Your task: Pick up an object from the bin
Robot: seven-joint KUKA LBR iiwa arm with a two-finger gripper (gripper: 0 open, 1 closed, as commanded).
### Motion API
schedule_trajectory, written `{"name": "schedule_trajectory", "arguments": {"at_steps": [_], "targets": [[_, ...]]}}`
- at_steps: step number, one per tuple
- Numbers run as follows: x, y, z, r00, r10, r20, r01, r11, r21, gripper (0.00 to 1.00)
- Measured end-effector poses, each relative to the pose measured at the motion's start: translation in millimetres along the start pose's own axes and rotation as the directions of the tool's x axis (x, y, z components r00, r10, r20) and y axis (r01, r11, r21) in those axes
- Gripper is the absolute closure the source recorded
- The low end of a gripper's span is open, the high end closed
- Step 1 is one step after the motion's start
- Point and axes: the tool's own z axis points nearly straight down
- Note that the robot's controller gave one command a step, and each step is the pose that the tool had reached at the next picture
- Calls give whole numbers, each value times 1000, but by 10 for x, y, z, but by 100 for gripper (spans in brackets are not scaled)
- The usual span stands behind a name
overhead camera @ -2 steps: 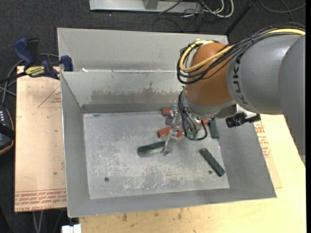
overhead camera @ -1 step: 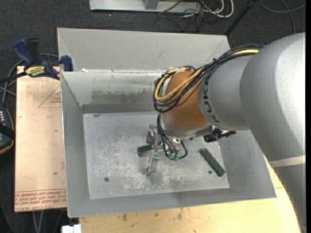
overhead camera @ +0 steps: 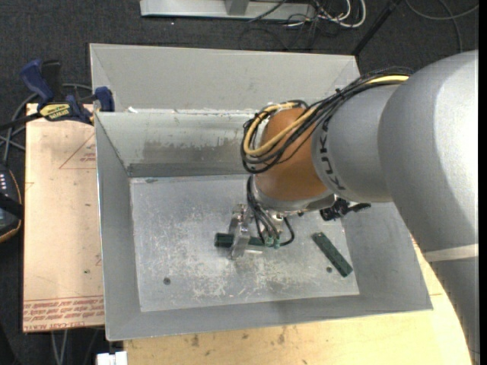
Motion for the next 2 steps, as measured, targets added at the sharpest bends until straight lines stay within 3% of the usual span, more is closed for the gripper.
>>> {"name": "schedule_trajectory", "arguments": {"at_steps": [1, 2], "targets": [[-446, -564, -1533, 976, -220, 9, 220, 976, 3, 100], [-617, -956, -1293, 933, -359, -1, 359, 933, 2, 100]]}}
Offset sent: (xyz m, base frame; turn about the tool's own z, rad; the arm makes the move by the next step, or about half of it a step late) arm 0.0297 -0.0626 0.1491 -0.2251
